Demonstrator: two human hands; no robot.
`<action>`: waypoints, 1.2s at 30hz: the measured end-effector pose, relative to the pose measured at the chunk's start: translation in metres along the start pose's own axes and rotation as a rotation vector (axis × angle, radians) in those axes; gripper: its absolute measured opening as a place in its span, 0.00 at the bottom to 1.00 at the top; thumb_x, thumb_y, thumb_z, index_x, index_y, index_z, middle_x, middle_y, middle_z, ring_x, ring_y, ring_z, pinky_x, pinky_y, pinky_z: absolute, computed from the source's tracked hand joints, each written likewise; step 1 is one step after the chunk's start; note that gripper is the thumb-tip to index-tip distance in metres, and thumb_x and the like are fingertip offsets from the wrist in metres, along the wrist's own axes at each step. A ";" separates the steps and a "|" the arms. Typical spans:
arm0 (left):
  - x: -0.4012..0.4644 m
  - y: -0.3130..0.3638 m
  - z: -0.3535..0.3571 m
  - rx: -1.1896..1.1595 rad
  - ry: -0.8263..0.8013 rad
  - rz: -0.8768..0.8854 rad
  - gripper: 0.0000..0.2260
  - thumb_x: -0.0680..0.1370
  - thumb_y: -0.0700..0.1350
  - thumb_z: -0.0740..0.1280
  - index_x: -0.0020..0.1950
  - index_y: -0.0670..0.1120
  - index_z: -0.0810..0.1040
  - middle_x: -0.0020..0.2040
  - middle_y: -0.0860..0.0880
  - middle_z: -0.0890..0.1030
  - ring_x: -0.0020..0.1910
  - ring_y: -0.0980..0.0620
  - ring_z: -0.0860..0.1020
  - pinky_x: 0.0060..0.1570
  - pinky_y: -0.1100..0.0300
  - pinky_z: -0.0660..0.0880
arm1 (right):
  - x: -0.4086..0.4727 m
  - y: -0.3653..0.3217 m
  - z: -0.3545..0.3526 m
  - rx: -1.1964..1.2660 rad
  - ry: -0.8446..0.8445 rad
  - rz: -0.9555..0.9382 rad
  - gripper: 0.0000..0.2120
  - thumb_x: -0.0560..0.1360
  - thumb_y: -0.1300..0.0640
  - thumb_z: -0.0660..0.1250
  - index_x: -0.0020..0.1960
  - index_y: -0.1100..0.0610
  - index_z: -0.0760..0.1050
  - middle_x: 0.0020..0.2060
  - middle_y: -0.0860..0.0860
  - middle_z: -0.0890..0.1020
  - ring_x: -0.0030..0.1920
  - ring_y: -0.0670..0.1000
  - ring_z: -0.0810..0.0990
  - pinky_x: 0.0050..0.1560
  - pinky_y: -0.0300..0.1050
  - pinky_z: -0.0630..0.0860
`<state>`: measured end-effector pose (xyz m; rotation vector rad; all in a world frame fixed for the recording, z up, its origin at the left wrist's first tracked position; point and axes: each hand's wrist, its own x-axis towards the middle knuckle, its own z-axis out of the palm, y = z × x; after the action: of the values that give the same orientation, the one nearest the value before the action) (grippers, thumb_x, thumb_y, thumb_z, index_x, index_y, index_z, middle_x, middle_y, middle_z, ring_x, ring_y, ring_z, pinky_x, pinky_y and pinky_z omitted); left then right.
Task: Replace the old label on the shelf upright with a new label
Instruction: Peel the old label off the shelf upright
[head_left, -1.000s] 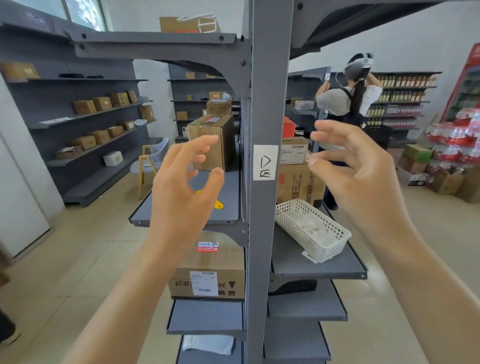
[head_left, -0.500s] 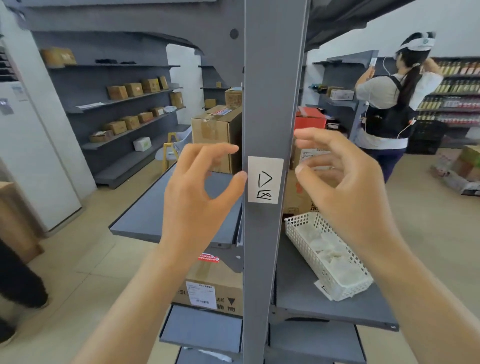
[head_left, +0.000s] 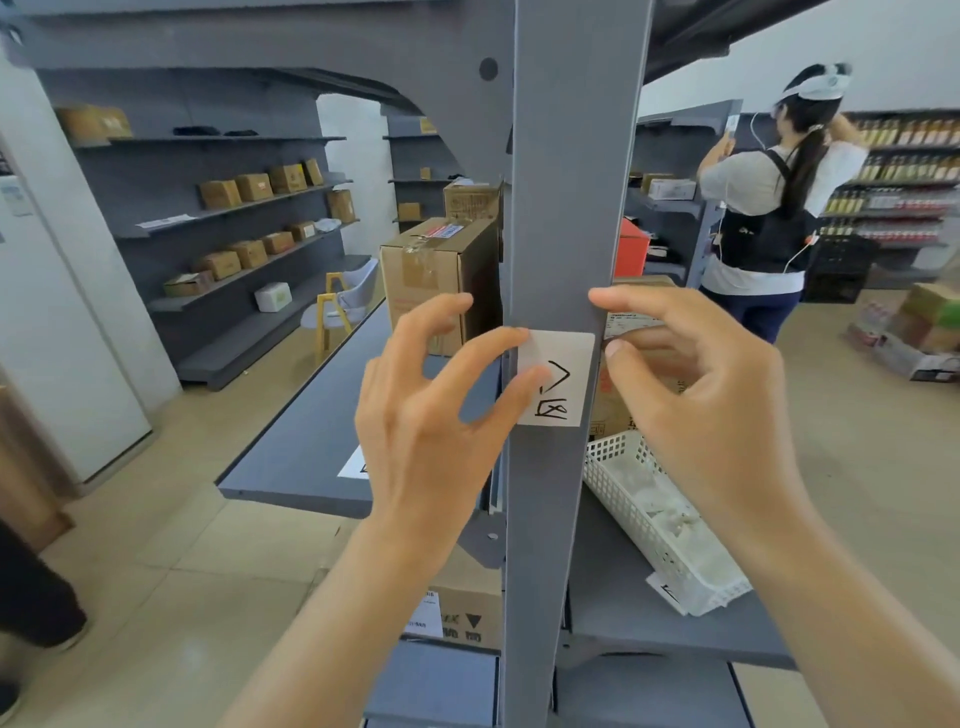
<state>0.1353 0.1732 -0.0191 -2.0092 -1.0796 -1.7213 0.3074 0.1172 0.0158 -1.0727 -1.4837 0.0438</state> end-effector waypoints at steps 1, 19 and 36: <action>-0.001 0.000 0.001 0.000 0.003 -0.012 0.12 0.74 0.56 0.77 0.52 0.50 0.87 0.61 0.43 0.81 0.57 0.47 0.79 0.47 0.48 0.78 | -0.001 0.001 0.001 0.002 0.004 -0.001 0.19 0.77 0.69 0.68 0.62 0.50 0.83 0.57 0.38 0.83 0.50 0.44 0.85 0.52 0.33 0.81; -0.001 -0.004 0.006 0.041 0.120 0.028 0.09 0.73 0.54 0.78 0.48 0.51 0.89 0.61 0.40 0.80 0.65 0.35 0.76 0.64 0.44 0.72 | -0.002 0.001 0.004 -0.040 0.036 -0.023 0.18 0.77 0.69 0.68 0.61 0.52 0.84 0.56 0.42 0.84 0.50 0.45 0.85 0.50 0.29 0.79; -0.003 -0.005 0.002 -0.404 -0.064 -0.352 0.15 0.77 0.35 0.69 0.58 0.51 0.72 0.57 0.50 0.75 0.57 0.56 0.75 0.58 0.63 0.74 | 0.017 0.006 0.013 -0.769 -0.043 -0.630 0.12 0.73 0.61 0.70 0.55 0.52 0.85 0.46 0.56 0.80 0.49 0.61 0.74 0.45 0.56 0.73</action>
<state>0.1331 0.1770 -0.0238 -2.2218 -1.2481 -2.2180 0.3033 0.1377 0.0219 -1.1319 -1.8712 -1.0200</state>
